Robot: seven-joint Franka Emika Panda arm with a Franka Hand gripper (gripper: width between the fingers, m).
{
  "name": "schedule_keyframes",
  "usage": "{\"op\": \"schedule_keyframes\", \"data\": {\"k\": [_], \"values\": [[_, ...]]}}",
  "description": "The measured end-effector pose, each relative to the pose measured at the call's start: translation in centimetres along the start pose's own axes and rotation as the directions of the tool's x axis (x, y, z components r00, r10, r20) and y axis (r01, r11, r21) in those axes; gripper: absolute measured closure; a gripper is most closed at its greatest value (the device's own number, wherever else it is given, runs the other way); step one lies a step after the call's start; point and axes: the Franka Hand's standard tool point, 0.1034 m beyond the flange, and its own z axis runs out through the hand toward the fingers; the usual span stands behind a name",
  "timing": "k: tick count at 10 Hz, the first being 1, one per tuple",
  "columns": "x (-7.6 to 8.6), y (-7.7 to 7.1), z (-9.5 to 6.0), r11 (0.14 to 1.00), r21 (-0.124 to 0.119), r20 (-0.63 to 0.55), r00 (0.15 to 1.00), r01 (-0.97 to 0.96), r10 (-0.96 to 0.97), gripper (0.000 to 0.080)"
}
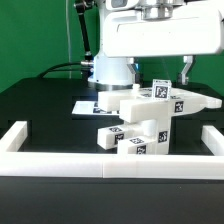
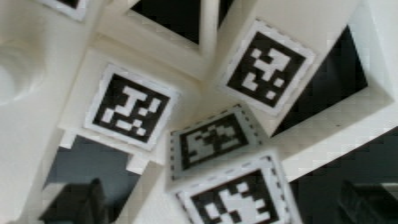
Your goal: Assemble chair
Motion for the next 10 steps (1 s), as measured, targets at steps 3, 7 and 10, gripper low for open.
{"op": "schedule_keyframes", "data": {"k": [3,7,10], "values": [[-0.05,0.09,0.15,0.985,-0.014,0.001,0.985,0.170,-0.170,0.0150],[0.01,0.23,0.18,0.969,-0.029,0.003,0.970,0.244,-0.244,0.0276],[0.03,0.26,0.18,0.970,-0.029,0.002,0.970,0.243,-0.243,0.0514]]}}
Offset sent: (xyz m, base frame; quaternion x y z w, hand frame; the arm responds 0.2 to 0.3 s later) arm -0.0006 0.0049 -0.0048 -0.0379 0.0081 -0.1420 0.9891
